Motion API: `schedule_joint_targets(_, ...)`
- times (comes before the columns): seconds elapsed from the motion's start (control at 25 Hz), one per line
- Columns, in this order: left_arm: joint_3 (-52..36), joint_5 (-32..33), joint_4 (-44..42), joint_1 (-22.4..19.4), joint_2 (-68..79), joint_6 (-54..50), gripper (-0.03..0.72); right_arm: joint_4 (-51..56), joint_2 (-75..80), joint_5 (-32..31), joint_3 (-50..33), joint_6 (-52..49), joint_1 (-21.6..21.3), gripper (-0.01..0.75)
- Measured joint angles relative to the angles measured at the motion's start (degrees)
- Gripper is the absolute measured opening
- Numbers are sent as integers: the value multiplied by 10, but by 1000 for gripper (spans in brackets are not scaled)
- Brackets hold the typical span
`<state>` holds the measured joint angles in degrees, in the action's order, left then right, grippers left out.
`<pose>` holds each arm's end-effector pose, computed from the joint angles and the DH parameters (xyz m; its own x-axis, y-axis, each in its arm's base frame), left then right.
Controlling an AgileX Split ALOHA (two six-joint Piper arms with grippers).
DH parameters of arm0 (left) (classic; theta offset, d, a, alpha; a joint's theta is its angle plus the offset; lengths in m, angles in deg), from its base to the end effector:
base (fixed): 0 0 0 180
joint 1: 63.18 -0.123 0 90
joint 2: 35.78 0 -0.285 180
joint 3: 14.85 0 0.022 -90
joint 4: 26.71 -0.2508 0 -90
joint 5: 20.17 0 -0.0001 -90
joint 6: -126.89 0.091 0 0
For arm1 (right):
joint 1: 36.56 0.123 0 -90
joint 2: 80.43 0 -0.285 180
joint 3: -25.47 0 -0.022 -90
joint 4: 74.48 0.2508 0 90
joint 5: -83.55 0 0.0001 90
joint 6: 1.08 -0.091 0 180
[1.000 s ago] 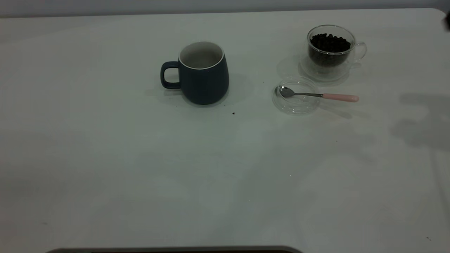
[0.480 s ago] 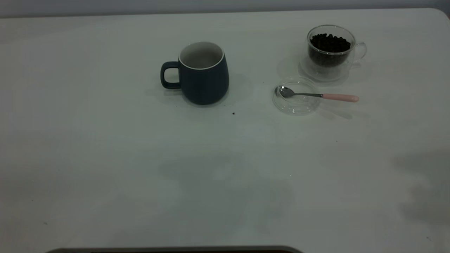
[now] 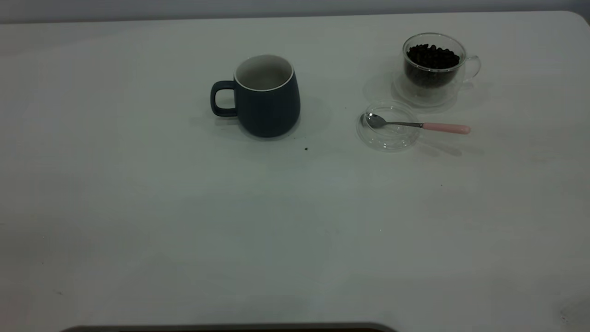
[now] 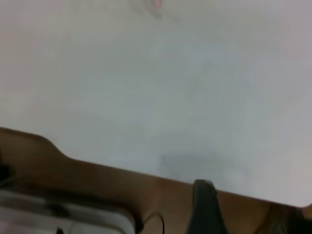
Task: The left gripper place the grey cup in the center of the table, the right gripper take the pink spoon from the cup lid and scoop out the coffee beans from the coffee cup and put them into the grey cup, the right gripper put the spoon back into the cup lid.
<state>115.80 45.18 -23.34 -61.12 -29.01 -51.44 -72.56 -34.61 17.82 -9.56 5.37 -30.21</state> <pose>-0.0097 -0.0045 0.2672 -0.5208 0.0233 -0.8534 0.0838 0.9962 -0.0239 0.0946 0.0133 0.3130 -0.8128 -0.1897 -0.5508 -0.2085 0.9776 -0.0290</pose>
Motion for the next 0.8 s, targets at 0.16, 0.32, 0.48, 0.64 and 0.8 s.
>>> schedule_joint_targets(0.16,0,0,0,0,0,0,569,0,-110,7,-51,1,0,575)
schedule_joint_targets(0.32,0,0,0,0,0,-1,569,5,-195,29,-99,2,0,575)
schedule_joint_targets(0.48,0,0,0,0,0,-2,569,19,-239,40,-133,2,0,575)
schedule_joint_targets(0.64,0,0,0,0,0,-2,569,21,-252,39,-139,2,0,575)
schedule_joint_targets(0.8,0,0,0,0,0,-2,569,21,-253,39,-139,2,0,575)
